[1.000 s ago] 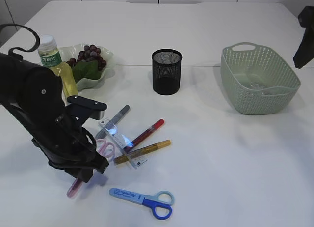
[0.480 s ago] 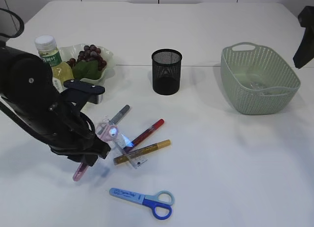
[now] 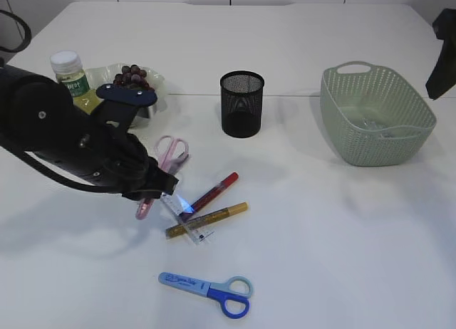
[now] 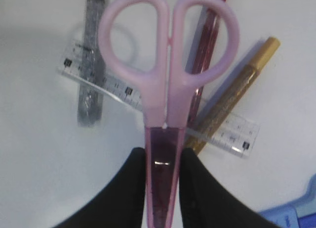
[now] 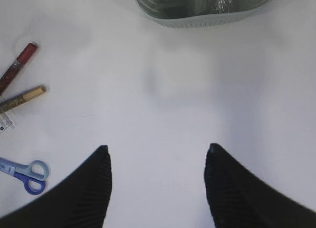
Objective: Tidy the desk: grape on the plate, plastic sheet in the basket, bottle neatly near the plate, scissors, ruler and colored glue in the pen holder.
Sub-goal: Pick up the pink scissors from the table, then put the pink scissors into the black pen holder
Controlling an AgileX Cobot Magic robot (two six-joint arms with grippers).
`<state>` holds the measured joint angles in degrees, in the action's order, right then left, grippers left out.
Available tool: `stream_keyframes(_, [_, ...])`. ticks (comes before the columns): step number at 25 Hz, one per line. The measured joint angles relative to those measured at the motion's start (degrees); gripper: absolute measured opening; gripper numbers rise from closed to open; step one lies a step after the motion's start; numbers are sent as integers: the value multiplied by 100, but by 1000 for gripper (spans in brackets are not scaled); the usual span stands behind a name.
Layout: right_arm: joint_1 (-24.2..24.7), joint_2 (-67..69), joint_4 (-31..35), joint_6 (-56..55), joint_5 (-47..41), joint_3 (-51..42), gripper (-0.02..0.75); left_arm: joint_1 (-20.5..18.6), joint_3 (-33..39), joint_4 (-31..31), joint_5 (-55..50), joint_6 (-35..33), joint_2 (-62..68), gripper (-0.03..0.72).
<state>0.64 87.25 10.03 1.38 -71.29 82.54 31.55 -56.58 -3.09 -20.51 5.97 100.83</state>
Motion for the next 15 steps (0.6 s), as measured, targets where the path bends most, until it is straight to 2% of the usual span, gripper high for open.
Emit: stream_keyframes(15, [0,0,0,0,0,0,471,0,13,58,1958,0,-116,144])
